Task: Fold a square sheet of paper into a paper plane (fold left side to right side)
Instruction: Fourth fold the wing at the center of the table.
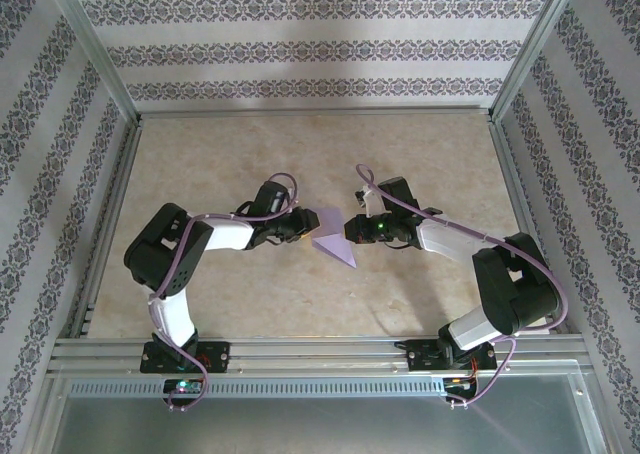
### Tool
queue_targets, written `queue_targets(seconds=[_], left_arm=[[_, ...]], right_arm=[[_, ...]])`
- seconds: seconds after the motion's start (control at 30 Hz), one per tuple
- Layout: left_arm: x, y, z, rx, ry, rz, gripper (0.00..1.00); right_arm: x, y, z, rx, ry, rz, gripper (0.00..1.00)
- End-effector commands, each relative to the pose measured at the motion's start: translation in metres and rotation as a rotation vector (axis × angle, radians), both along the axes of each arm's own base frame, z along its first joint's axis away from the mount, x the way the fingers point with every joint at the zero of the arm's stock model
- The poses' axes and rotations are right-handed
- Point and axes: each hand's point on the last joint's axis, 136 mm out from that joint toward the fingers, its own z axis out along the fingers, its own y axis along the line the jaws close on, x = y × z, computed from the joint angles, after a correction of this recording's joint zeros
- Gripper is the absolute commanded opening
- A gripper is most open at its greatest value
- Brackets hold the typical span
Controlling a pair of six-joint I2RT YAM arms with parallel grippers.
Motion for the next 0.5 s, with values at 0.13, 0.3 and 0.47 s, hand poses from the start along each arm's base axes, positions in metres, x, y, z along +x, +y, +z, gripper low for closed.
queue_targets(seconds=[0.13, 0.3, 0.47], left_arm=[[0.018, -0.002, 0.019, -0.034, -0.079, 0.022, 0.05], [0.017, -0.006, 0.032, -0.047, -0.090, 0.025, 0.04], [0.017, -0.006, 0.039, -0.062, -0.086, 0.042, 0.04]], right_arm=[[0.002, -0.014, 0.007, -0.041, -0.033, -0.042, 0.23], [0.002, -0.035, 0.023, -0.206, -0.129, -0.090, 0.44], [-0.019, -0.030, 0.030, -0.347, -0.219, -0.055, 0.50]])
